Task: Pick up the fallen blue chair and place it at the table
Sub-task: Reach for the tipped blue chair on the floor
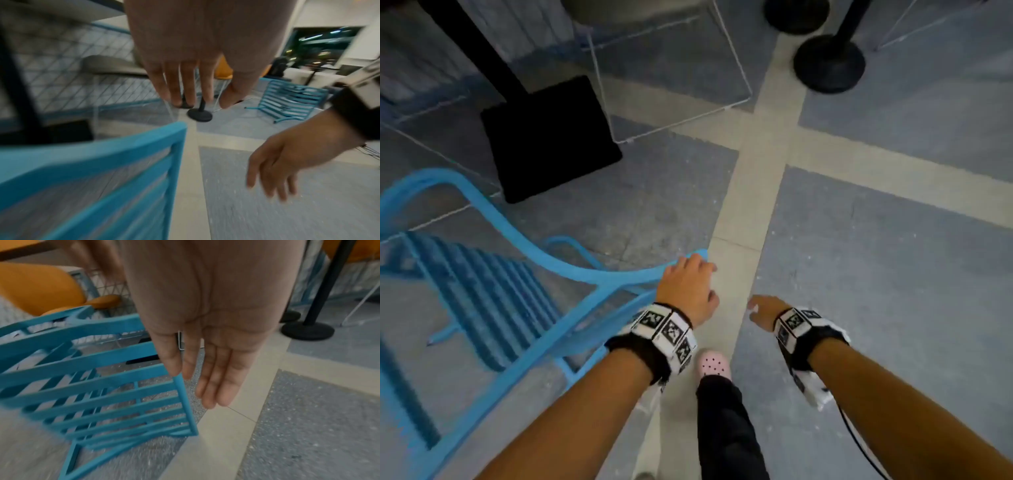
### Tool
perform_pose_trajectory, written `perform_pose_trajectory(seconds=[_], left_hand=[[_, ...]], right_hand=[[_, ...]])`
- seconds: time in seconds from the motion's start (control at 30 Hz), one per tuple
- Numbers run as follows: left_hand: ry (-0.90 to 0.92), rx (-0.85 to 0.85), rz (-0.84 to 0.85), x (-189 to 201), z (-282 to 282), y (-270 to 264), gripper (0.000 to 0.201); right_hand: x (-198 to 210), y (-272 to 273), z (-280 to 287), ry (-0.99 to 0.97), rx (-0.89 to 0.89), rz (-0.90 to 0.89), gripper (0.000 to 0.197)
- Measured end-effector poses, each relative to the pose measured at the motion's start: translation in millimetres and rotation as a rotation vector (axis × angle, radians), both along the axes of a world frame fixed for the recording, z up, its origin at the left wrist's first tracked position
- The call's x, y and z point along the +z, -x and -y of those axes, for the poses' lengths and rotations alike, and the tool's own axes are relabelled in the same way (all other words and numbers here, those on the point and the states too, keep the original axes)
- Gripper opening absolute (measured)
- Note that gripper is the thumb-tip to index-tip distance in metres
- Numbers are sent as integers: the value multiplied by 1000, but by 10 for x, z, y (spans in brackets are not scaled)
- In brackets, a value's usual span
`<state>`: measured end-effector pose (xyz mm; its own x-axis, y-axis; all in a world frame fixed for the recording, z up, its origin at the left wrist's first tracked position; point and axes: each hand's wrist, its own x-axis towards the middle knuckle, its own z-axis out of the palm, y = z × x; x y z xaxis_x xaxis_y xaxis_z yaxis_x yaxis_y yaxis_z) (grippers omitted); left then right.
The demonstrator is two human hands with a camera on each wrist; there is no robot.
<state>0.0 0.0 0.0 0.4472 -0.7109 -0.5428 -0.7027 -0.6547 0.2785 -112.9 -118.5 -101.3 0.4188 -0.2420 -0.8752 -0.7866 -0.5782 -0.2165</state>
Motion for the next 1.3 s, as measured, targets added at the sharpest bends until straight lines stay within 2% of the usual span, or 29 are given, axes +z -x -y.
perform_pose_trajectory(seconds=[0.07, 0.17, 0.2, 0.27, 0.3, 0.37, 0.43, 0.5, 0.6, 0.63, 0.7, 0.77, 0.87, 1.03, 1.1, 1.13, 1.2, 1.27, 1.3], left_hand=[[44, -16, 79, -234, 455, -107, 51], [-156, 26, 59, -593, 803, -298, 61], [-264, 58, 4, -704, 822, -337, 58], [-404, 42, -30, -855, 825, -398, 38], [-410, 17, -13, -901, 846, -431, 30], [-419, -28, 12, -962, 886, -456, 28], [-412, -35, 4, -1003, 887, -459, 28], [-389, -28, -22, -984, 833, -450, 26], [-394, -42, -80, -861, 709, -381, 25], [-405, -55, -94, -801, 658, -345, 25], [-426, -91, -117, -650, 527, -278, 26], [-440, -112, -130, -478, 346, -242, 30], [-471, -106, -145, -180, 61, -253, 32], [-389, -79, -110, 372, -395, -374, 35], [-352, -54, -88, 682, -645, -425, 36], [-340, -49, -65, 848, -785, -458, 36], [-315, -54, -33, 1185, -1129, -501, 36], [-280, -46, -24, 1519, -1503, -505, 35], [-260, -50, -4, 1678, -1695, -519, 34]], right_hand=[[-317, -170, 198, -1, -69, 30, 43], [-697, -382, 371, -12, -104, 62, 51], [-814, -429, 390, -27, -106, 63, 55], [-998, -504, 393, -69, -88, 83, 63], [-1080, -550, 376, -86, -75, 102, 66], [-1244, -662, 297, -129, -52, 121, 67], [-1372, -807, 159, -151, -19, 118, 59], [-1416, -932, -3, -159, -8, 65, 51], [-1430, -916, -227, -89, 26, -23, 51], [-1393, -884, -258, -43, 32, -38, 51], [-1333, -806, -290, 3, -66, -56, 54], [-1281, -799, -360, -43, -179, 6, 58], [-1121, -760, -591, -163, -61, 95, 41], [-384, -833, -982, -255, 61, 131, 26], [-29, -833, -1154, -259, 145, 151, 5], [126, -839, -1262, -254, 167, 171, 11], [495, -824, -1544, -247, 196, 210, 6], [843, -790, -1863, -218, 224, 250, 26], [1042, -790, -2017, -201, 224, 268, 29]])
